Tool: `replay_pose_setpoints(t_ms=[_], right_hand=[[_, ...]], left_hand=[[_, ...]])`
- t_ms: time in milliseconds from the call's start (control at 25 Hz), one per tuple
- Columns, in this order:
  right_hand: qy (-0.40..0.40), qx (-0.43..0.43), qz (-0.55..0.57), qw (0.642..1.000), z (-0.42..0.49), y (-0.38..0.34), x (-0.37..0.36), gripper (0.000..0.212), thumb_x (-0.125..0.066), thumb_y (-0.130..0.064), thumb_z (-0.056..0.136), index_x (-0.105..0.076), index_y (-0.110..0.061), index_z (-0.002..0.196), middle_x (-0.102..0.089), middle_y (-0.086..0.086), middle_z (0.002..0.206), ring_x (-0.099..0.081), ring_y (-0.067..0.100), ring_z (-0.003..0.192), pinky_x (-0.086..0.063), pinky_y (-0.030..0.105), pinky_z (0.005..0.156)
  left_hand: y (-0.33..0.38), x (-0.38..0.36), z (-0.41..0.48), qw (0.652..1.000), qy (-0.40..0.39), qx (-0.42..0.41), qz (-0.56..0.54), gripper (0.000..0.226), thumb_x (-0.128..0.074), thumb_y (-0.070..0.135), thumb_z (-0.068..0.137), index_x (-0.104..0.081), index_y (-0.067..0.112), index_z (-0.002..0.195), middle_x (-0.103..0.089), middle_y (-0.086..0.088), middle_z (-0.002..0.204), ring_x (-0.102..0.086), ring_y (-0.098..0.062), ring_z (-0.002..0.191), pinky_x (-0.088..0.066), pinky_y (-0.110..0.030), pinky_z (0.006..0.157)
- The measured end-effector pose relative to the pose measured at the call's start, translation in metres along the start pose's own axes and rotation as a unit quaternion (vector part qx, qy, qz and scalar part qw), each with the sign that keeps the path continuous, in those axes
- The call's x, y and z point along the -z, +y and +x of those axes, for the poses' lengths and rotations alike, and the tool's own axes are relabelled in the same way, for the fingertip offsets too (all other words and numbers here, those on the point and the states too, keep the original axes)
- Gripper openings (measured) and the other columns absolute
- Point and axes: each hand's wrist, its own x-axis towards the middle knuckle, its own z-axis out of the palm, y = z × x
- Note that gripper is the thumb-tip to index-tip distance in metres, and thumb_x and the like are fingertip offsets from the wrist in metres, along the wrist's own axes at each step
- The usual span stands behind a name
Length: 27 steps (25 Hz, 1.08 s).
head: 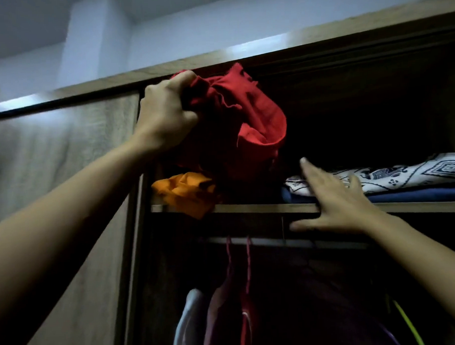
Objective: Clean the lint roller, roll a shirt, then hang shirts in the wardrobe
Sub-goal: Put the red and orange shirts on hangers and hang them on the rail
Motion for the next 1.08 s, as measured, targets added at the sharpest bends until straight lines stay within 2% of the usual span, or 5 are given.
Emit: replay_pose_setpoints(t_ms=[120,280,600,840,1080], right_hand=[[0.150,0.024,0.278,0.948,-0.037,-0.038,0.024,0.126,-0.054,-0.083,0.047,0.023,-0.045,0.139,0.010,-0.014,0.157,-0.003,0.001,0.140,-0.009,0.063,0.113],[0.234,0.146,0.282,0.919,-0.083,-0.096,0.062,0.105,-0.059,-0.081,0.050,-0.004,-0.059,0.137,0.001,-0.013,0.156,-0.008,0.005,0.143,-0.019,0.060,0.113],[-0.045,0.055,0.239,0.968,-0.155,-0.140,0.006,0.084,-0.055,-0.064,0.057,-0.031,-0.045,0.135,-0.052,-0.007,0.130,-0.050,0.010,0.121,-0.041,0.033,0.102],[-0.210,0.000,0.386,0.898,-0.250,-0.196,-0.014,0.114,-0.076,-0.069,0.044,-0.012,-0.055,0.137,-0.023,-0.017,0.149,-0.023,-0.003,0.137,-0.023,0.021,0.113],[-0.203,-0.072,0.351,0.911,-0.286,-0.204,-0.015,0.128,-0.074,-0.072,0.041,0.005,-0.053,0.140,0.016,-0.010,0.156,0.004,-0.005,0.136,-0.014,0.019,0.107]], left_hand=[[0.004,0.021,-0.023,0.994,-0.072,0.056,-0.066,0.025,-0.070,0.026,0.070,-0.062,0.027,0.094,-0.065,0.006,0.087,-0.063,-0.016,0.085,-0.045,-0.024,0.071],[0.012,0.053,-0.067,0.944,-0.187,0.139,-0.231,0.038,-0.068,0.035,0.047,-0.065,0.039,0.084,-0.070,0.009,0.087,-0.067,-0.012,0.087,-0.054,-0.036,0.083],[0.009,0.077,-0.219,0.692,-0.332,0.432,-0.473,0.038,-0.070,0.012,0.056,-0.062,0.014,0.093,-0.069,-0.002,0.080,-0.064,-0.012,0.072,-0.053,-0.020,0.066],[0.023,0.096,-0.297,0.453,-0.387,0.566,-0.570,0.009,-0.053,0.004,0.085,-0.058,0.011,0.089,-0.066,-0.011,0.069,-0.065,-0.018,0.057,-0.056,-0.027,0.065],[0.034,0.098,-0.330,0.445,-0.392,0.587,-0.551,0.013,-0.046,0.003,0.088,-0.053,0.014,0.089,-0.059,-0.007,0.067,-0.061,-0.014,0.052,-0.052,-0.022,0.057]])
